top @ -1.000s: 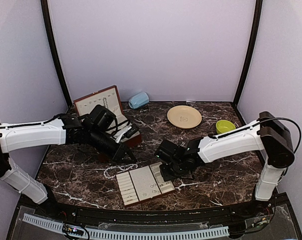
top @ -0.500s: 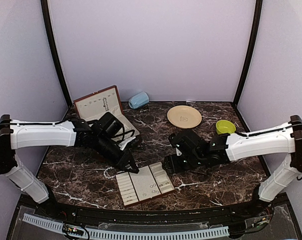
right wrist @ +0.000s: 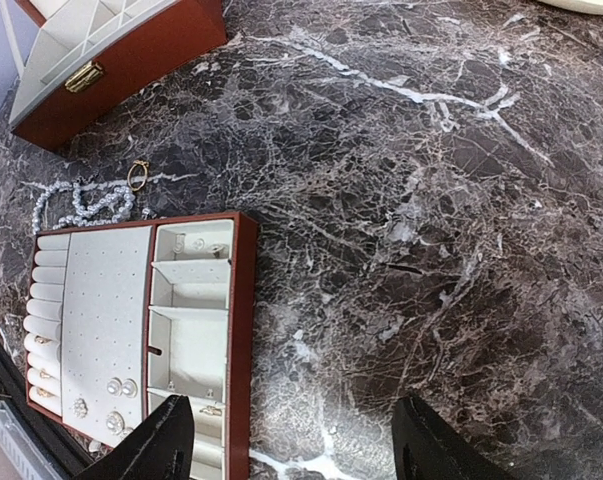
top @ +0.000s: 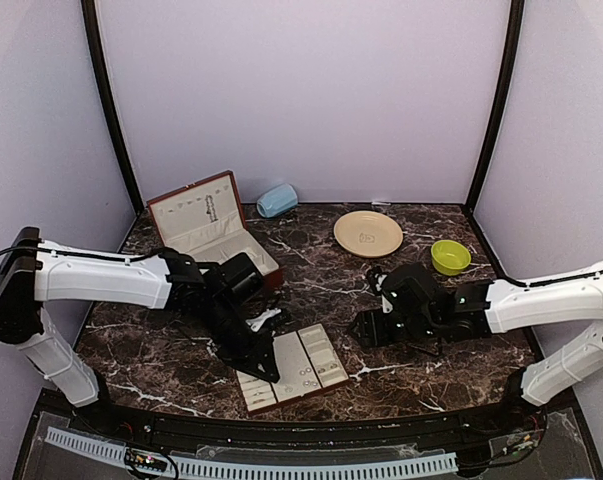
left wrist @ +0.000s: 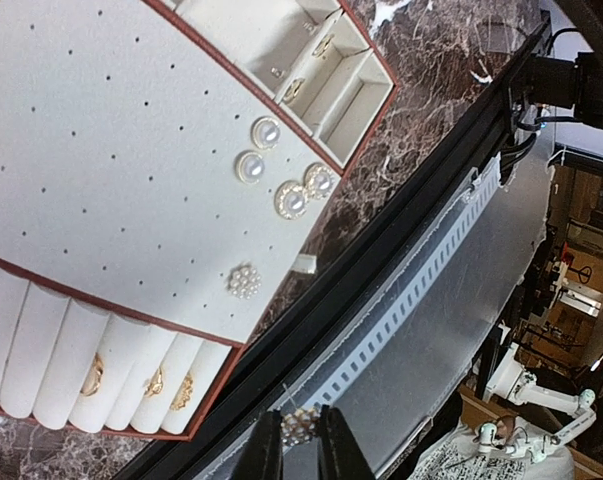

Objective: Organize the mixed jewelry
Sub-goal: Insert the earring into the earring holder.

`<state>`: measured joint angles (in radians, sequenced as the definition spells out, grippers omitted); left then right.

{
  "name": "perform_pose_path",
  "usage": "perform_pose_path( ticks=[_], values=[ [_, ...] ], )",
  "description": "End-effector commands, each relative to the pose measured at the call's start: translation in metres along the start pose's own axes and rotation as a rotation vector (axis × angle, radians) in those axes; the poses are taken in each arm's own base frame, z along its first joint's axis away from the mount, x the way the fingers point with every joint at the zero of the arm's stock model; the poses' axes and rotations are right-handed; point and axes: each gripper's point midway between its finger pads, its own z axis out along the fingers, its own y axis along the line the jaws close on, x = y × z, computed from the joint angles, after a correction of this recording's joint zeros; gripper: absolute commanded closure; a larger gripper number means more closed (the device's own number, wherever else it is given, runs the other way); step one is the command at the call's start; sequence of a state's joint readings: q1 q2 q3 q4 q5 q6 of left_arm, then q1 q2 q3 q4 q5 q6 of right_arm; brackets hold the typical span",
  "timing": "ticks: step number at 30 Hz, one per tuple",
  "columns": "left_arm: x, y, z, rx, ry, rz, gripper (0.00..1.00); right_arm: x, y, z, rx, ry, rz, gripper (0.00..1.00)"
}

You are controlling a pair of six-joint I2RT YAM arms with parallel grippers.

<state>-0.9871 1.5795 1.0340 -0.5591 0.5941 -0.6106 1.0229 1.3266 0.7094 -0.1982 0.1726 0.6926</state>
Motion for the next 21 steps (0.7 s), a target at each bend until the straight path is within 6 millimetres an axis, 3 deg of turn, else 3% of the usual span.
perform_pose_path(
  ticks=[1, 8, 21],
  values=[
    [0.001, 0.000, 0.006, -0.046, 0.007, -0.035, 0.94, -0.008, 0.006, -0.004, -0.050, -0.050, 0.022, 0.31],
    [-0.002, 0.004, 0.021, -0.068, 0.016, -0.027, 0.94, -0.009, 0.005, -0.009, -0.052, -0.065, 0.029, 0.31],
    [-0.003, 0.015, 0.029, -0.113, 0.031, -0.013, 0.94, -0.007, 0.003, -0.008, -0.056, -0.064, 0.048, 0.31]
  ],
)
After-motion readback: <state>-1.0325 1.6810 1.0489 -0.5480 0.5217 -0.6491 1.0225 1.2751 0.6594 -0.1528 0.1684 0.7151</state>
